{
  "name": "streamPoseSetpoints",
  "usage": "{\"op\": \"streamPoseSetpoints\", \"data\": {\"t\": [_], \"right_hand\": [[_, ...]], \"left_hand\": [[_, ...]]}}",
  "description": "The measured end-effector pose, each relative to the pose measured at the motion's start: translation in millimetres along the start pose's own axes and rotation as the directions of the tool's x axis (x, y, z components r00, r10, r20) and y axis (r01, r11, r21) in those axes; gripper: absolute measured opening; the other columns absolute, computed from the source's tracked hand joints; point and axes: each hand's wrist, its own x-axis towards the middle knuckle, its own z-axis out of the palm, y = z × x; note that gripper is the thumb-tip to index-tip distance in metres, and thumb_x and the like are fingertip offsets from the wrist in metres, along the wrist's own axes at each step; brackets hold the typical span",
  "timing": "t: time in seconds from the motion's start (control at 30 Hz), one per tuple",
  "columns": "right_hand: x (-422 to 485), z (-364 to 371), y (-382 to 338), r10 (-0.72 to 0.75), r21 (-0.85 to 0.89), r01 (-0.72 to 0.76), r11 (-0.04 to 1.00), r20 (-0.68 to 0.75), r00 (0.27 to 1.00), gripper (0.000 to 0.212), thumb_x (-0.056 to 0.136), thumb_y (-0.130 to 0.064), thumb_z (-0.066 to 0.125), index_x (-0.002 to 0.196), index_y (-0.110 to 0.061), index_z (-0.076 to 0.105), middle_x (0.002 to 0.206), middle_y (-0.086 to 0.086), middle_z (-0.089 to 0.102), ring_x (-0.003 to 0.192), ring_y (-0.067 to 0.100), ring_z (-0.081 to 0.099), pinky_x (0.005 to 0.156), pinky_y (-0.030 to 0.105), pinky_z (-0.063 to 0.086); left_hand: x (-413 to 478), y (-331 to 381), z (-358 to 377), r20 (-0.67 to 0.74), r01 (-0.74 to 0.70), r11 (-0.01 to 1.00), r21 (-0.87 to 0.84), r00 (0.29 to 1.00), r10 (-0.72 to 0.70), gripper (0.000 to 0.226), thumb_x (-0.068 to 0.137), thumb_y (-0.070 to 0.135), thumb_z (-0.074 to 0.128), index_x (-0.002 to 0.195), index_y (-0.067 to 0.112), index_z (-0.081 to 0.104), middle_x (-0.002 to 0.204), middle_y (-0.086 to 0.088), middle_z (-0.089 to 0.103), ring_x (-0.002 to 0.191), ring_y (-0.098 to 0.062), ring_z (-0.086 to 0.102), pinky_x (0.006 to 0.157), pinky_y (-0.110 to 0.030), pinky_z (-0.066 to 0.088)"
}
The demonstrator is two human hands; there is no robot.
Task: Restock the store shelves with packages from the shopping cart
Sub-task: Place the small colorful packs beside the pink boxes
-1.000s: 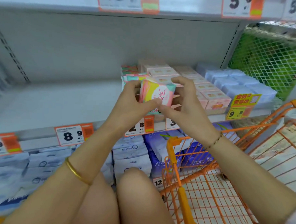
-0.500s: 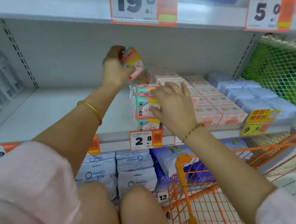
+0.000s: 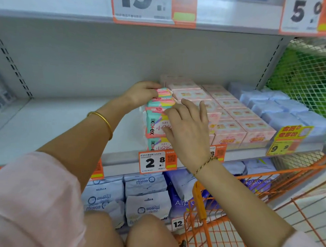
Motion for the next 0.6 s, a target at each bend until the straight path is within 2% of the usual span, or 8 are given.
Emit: {"op": "streamPoseSetpoints", "data": {"t": [0.1, 0.13, 0.2, 0.3, 0.4, 0.47, 0.53, 0.6], "right_hand": [[0.3, -0.3, 0.0, 0.005, -0.005, -0.005, 1.000, -0.014, 1.000, 0.029, 0.066, -0.020, 0.077, 0.093, -0.014, 0.065, 0.098, 0.005, 0.067, 0.116, 0.030, 0.057, 0.104, 0.058, 0.036], [0.0, -0.4, -0.3, 0.007, -0.012, -0.007, 1.000, -0.019, 1.000, 0.030, 0.066, -0.020, 0.078, 0.092, -0.014, 0.065, 0.098, 0.005, 0.067, 0.115, 0.030, 0.057, 0.104, 0.058, 0.037], [-0.4, -0.7, -1.8, 0.017, -0.025, -0.017, 1.000, -0.020, 1.000, 0.030, 0.066, -0.020, 0.077, 0.092, -0.013, 0.065, 0.097, 0.006, 0.067, 0.115, 0.030, 0.057, 0.104, 0.058, 0.037], [-0.7, -0.3, -4.3, 0.038, -0.033, -0.039, 0.999, -0.025, 0.999, 0.028, 0.068, -0.018, 0.076, 0.093, -0.013, 0.065, 0.097, 0.007, 0.066, 0.116, 0.030, 0.057, 0.103, 0.057, 0.038], [-1.7, -0.2, -4.8, 0.046, -0.022, -0.046, 0.999, -0.023, 0.999, 0.028, 0.069, -0.017, 0.075, 0.095, -0.012, 0.065, 0.099, 0.008, 0.066, 0.117, 0.031, 0.056, 0.103, 0.057, 0.037], [-1.5, -1.1, -4.5, 0.051, -0.009, -0.051, 0.999, -0.006, 0.999, 0.029, 0.070, -0.018, 0.074, 0.097, -0.012, 0.064, 0.102, 0.008, 0.065, 0.118, 0.031, 0.055, 0.104, 0.056, 0.036], [-1.4, -3.2, -5.1, 0.056, 0.005, -0.056, 0.998, 0.014, 0.998, 0.030, 0.071, -0.018, 0.073, 0.098, -0.012, 0.064, 0.104, 0.007, 0.065, 0.120, 0.031, 0.054, 0.106, 0.055, 0.035], [-1.7, -7.3, -6.9, 0.054, 0.022, -0.054, 0.998, 0.025, 0.998, 0.030, 0.070, -0.017, 0.073, 0.099, -0.012, 0.064, 0.105, 0.007, 0.064, 0.120, 0.031, 0.053, 0.105, 0.054, 0.035]], "left_hand": [[0.7, -3.1, 3.0, 0.036, 0.027, 0.999, -0.037, 0.999, -0.026, 0.038, 0.092, 0.007, 0.049, 0.129, 0.013, 0.056, 0.127, -0.006, 0.058, 0.097, -0.013, 0.057, 0.070, -0.009, 0.048], [1.3, -4.4, 4.0, 0.036, 0.030, 0.999, -0.038, 0.999, -0.028, 0.038, 0.092, 0.008, 0.049, 0.129, 0.014, 0.056, 0.128, -0.007, 0.058, 0.097, -0.014, 0.057, 0.069, -0.010, 0.048], [2.3, -5.7, 6.1, 0.027, 0.028, 0.999, -0.017, 0.999, -0.027, 0.038, 0.093, 0.009, 0.049, 0.129, 0.015, 0.055, 0.130, -0.009, 0.054, 0.104, -0.018, 0.058, 0.082, -0.019, 0.050], [3.1, -6.4, 8.3, -0.004, 0.041, 0.998, 0.046, 0.999, -0.041, 0.039, 0.093, 0.016, 0.047, 0.131, 0.022, 0.054, 0.137, -0.012, 0.036, 0.120, -0.024, 0.049, 0.105, -0.033, 0.040], [-1.6, -5.2, 7.8, -0.045, 0.058, 0.996, 0.074, 0.997, -0.055, 0.041, 0.090, 0.026, 0.047, 0.131, 0.028, 0.053, 0.137, -0.012, 0.031, 0.124, -0.026, 0.045, 0.108, -0.036, 0.037], [-6.1, -2.8, 6.3, -0.084, 0.068, 0.994, 0.081, 0.995, -0.061, 0.053, 0.076, 0.038, 0.044, 0.128, 0.032, 0.053, 0.136, -0.012, 0.034, 0.126, -0.028, 0.043, 0.109, -0.039, 0.037], [-10.9, -0.6, 4.6, -0.122, 0.079, 0.994, 0.071, 0.990, -0.070, 0.063, 0.067, 0.041, 0.039, 0.127, 0.032, 0.053, 0.135, -0.011, 0.035, 0.125, -0.029, 0.043, 0.108, -0.041, 0.038], [-17.1, 0.2, 2.8, -0.154, 0.073, 0.996, 0.052, 0.986, -0.064, 0.062, 0.068, 0.041, 0.039, 0.128, 0.030, 0.052, 0.135, -0.011, 0.035, 0.125, -0.028, 0.044, 0.107, -0.042, 0.038]]}}
